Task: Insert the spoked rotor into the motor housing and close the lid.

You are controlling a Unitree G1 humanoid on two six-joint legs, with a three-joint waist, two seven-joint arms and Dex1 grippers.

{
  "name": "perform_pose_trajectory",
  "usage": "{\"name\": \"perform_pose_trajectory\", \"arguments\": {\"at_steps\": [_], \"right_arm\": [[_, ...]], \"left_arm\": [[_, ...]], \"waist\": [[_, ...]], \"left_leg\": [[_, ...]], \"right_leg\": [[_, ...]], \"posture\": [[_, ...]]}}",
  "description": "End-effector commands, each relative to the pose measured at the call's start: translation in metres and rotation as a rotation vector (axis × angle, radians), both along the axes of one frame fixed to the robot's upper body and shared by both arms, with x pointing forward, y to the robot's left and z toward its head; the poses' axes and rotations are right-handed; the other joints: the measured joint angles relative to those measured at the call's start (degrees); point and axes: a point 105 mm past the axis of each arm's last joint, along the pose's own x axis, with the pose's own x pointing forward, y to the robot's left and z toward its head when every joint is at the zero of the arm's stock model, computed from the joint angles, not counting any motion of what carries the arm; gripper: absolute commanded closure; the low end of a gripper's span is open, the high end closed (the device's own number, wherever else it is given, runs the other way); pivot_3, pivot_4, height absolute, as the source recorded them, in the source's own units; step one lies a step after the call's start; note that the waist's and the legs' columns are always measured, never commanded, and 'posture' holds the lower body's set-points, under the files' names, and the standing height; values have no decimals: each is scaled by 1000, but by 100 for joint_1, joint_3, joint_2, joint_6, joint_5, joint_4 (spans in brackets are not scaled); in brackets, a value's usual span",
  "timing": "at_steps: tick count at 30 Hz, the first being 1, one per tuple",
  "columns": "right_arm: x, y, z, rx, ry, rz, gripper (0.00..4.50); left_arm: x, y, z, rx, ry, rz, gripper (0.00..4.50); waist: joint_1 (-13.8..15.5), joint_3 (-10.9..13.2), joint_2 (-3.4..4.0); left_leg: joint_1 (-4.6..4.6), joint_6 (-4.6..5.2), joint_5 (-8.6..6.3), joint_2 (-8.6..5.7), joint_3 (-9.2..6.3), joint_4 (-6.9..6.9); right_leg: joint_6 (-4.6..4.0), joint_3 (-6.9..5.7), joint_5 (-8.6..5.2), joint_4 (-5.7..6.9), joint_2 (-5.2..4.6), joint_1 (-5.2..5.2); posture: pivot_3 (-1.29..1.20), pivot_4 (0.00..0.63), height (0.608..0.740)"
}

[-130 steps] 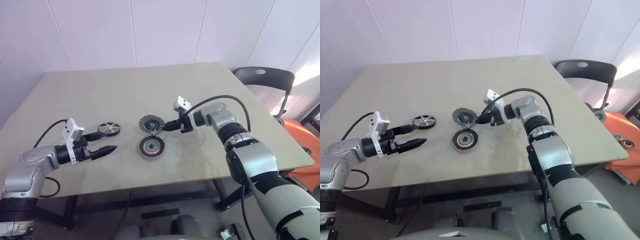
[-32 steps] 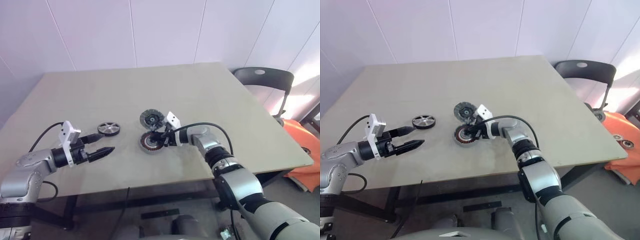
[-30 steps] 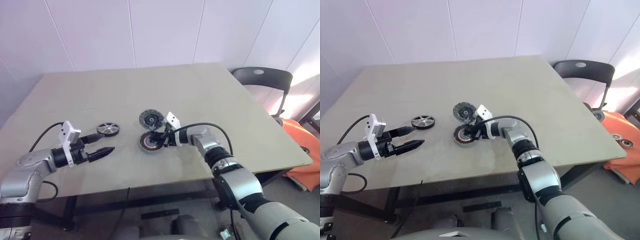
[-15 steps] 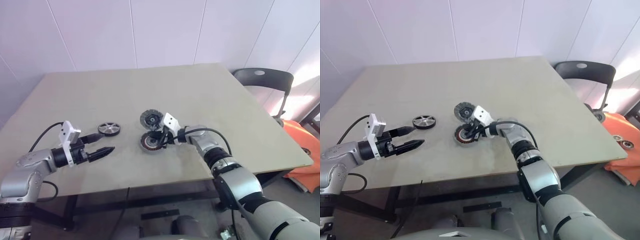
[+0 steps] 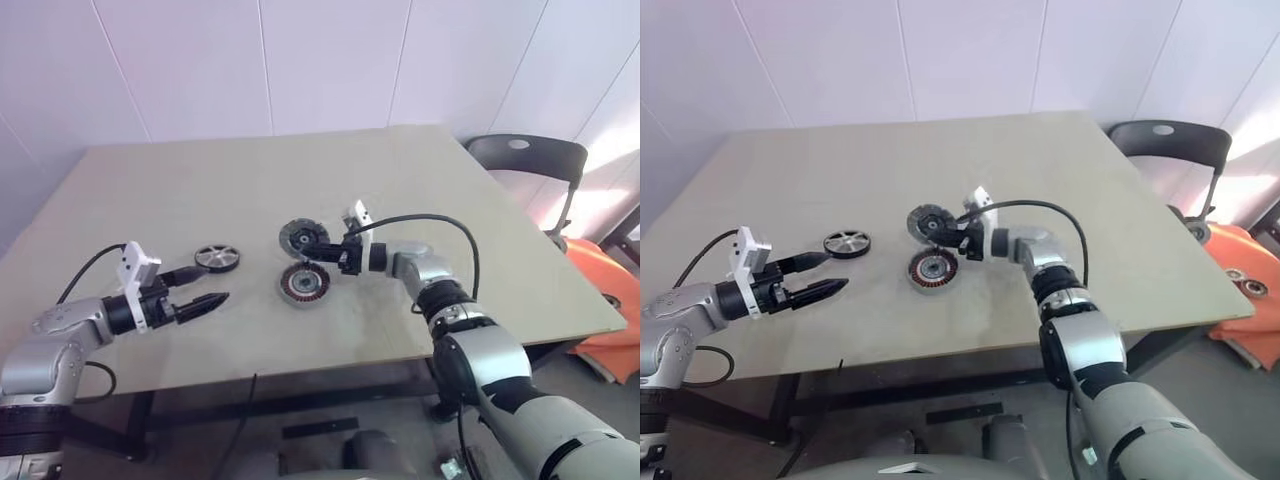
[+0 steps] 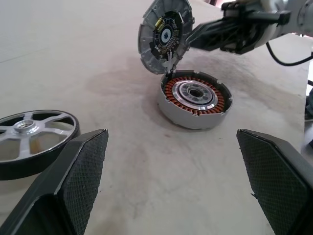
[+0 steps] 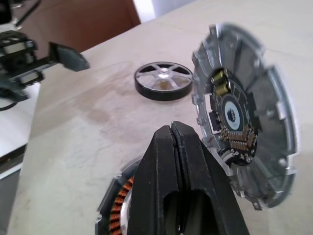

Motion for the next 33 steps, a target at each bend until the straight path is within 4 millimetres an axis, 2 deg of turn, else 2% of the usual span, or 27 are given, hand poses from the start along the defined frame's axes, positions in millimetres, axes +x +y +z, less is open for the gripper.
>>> {"name": "perform_pose_trajectory", "arguments": {"at_steps": [1,4,7,10,12,16,21,25,28,31,33], "right_arm": [[4,-4,24,14,-79,21,4474],[1,-7,20,-15,-79,34,4474],[0,-6,15,-32,-76,38,4474],[1,-3,17,-22,-81,24,4474],[3,-1,18,-19,-83,14,4474],[1,0,12,-37,-78,11,4474],[3,-4,13,-34,-74,-5,4474],[-1,-4,27,-12,-89,53,4474],[-23,-5,33,-71,-235,229,4474],[-36,-13,18,-217,-499,320,4474],[-38,-17,12,-236,-561,334,4474]], "left_arm": [[3,14,26,12,-78,52,18],[1,20,37,-7,-99,95,18],[-3,21,32,-17,-85,128,18],[3,30,27,-38,-87,222,18],[10,38,17,-43,-72,322,18],[12,47,-21,-13,11,477,18],[12,33,-34,-164,69,526,18],[17,25,-28,-214,58,521,18],[19,24,-25,-216,50,493,18],[21,25,-26,-207,51,480,18],[23,24,-24,-207,48,469,18]], "waist": [[0,0,0],[-5,0,0],[-6,0,1],[3,1,2],[8,0,1],[3,-1,-1],[7,-2,-3],[8,-2,-3],[10,-2,-4],[10,-3,-5],[8,-2,-4]], "left_leg": [[-1,0,0,0,0,0],[-1,0,0,0,0,0],[0,0,0,1,2,-4],[-3,0,0,0,1,-4],[-1,0,0,0,1,-3],[-1,-1,0,0,1,-1],[-9,-2,-1,-1,2,-4],[-8,-2,-1,-1,0,-2],[-8,-2,-1,-2,0,-2],[-9,-2,-2,-4,-1,-6],[-8,-2,-2,-5,0,-5]], "right_leg": [[0,0,0,-1,0,0],[0,0,0,0,0,-2],[0,2,0,-3,-1,-3],[0,1,0,-3,-1,-5],[0,0,0,-2,-2,-3],[0,1,0,-1,-2,-2],[1,0,1,-5,-7,-9],[0,-2,1,-2,-7,-9],[0,-3,1,-2,-6,-9],[1,-8,0,-11,-5,-7],[2,-10,1,-14,-4,-2]], "posture": [[0,0,740],[0,0,740],[0,0,740],[0,0,740],[0,0,740],[0,0,740],[0,0,740],[0,0,740],[0,0,740],[0,0,740],[0,0,740]]}}
